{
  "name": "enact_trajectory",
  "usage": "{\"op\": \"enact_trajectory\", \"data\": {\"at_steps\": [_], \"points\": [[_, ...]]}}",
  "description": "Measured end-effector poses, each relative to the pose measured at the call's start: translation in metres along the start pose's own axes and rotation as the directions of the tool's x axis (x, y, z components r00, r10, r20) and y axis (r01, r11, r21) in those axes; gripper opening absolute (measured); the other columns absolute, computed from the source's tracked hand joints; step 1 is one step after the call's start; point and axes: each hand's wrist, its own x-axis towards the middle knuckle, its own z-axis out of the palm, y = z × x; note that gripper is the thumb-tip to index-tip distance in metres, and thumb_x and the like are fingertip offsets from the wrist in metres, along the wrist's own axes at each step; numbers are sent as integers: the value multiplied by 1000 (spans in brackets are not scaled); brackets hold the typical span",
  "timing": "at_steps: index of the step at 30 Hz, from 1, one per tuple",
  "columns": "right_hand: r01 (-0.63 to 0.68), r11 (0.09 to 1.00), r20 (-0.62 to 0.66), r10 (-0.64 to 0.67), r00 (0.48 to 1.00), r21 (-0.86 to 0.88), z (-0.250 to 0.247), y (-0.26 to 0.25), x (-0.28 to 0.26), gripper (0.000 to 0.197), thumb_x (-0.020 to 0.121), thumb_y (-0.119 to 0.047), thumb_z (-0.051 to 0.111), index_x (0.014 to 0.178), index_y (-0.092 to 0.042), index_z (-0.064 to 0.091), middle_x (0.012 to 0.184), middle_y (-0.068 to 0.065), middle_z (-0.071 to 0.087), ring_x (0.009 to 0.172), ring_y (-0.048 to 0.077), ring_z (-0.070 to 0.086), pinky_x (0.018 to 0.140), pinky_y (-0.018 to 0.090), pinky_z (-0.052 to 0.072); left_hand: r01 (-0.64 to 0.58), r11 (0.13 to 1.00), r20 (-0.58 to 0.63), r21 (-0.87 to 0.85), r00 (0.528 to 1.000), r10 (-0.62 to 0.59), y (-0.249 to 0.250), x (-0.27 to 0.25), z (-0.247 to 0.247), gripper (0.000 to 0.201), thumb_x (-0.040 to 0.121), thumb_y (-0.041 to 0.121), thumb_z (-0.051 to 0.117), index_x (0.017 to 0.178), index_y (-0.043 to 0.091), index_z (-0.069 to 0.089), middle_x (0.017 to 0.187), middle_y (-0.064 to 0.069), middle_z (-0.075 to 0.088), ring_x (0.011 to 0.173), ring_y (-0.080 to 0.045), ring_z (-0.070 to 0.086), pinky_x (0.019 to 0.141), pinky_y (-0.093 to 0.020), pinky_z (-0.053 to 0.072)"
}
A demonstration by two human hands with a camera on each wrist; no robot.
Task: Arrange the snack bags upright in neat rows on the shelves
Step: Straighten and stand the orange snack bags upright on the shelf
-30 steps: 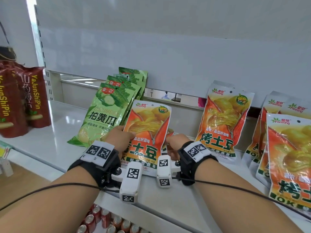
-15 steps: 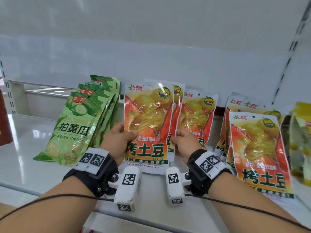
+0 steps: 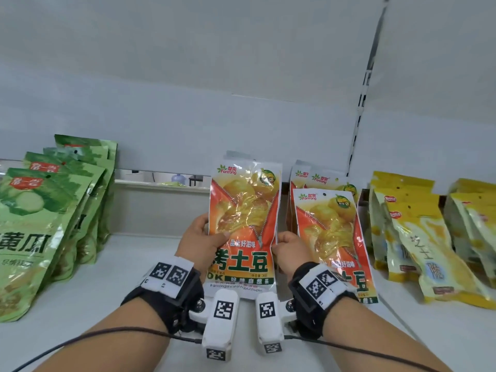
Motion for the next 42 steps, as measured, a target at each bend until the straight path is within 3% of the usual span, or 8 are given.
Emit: {"op": "enact_trajectory", "data": {"at_steps": [4, 8, 15, 20, 29, 32, 37, 42], "points": [[-33, 992, 2, 34, 999, -125, 1, 2, -1, 22, 90, -10, 42, 94, -16, 63, 97, 9, 68, 90, 27, 65, 85, 44, 54, 2, 993, -67, 122, 998, 6, -8, 4, 8, 36, 82, 5, 70, 110, 21, 55, 93, -9, 72, 75, -31, 72, 70, -49, 59], [-39, 995, 44, 43, 998, -90, -3, -7, -4, 30, 93, -9, 41, 117, 2, 56, 122, 20, 59, 111, 33, 57, 92, 39, 49, -30, 943, -128, 331, 989, 76, -6, 2, 17, 37, 84, 11, 68, 113, 25, 50, 88, 1, 68, 73, -22, 69, 65, -39, 58], [-93, 996, 133, 93, 987, -1, -3, -20, -8, 26, 97, -29, 43, 114, -10, 46, 84, -3, 54, 68, 6, 53, 48, 15, 44, 0, 879, -157, 477, 984, 85, 0, -4, 29, 39, 88, 15, 62, 124, 15, 48, 84, 3, 62, 66, -11, 60, 49, -22, 43], [-81, 997, 161, 80, 984, 2, -2, -18, -10, 52, 86, -33, 59, 127, -7, 41, 112, 11, 62, 98, 27, 64, 91, 43, 51, 23, 877, -149, 480, 987, 55, 5, -10, 33, 57, 85, 15, 65, 135, 14, 38, 109, -7, 61, 86, -27, 66, 75, -41, 57], [131, 981, 135, -112, 984, -143, -26, -21, -26, 50, 88, -36, 56, 128, -11, 40, 96, -7, 58, 79, 4, 55, 59, 19, 42, -7, 843, -270, 538, 946, 180, 19, -20, 43, 65, 80, 25, 65, 139, 19, 37, 136, -12, 40, 122, -33, 43, 100, -53, 42], [154, 982, 80, -145, 986, -112, -44, -20, -32, 57, 90, -35, 56, 139, -15, 35, 130, 1, 52, 109, 19, 55, 92, 33, 47, -98, 873, -231, 478, 945, 233, 28, -20, 52, 50, 80, 20, 61, 128, 23, 46, 130, -6, 42, 119, -30, 47, 97, -51, 46], [198, 980, -45, -199, 979, -31, -91, -12, -29, 40, 90, -25, 54, 129, -15, 50, 116, -2, 59, 95, 18, 59, 89, 35, 49, -255, 897, -143, 361, 935, 323, 35, -26, 90, 23, 85, 14, 60, 105, 26, 57, 96, 6, 58, 80, -9, 56, 65, -11, 46], [199, 974, -215, -172, 961, 111, -153, 10, -13, 19, 88, -15, 56, 105, -21, 59, 103, -3, 62, 91, 15, 60, 84, 33, 51, -270, 917, -75, 295, 950, 304, 25, -41, 151, 18, 87, 15, 58, 101, 26, 58, 78, 10, 56, 66, -6, 52, 60, -20, 43]]}}
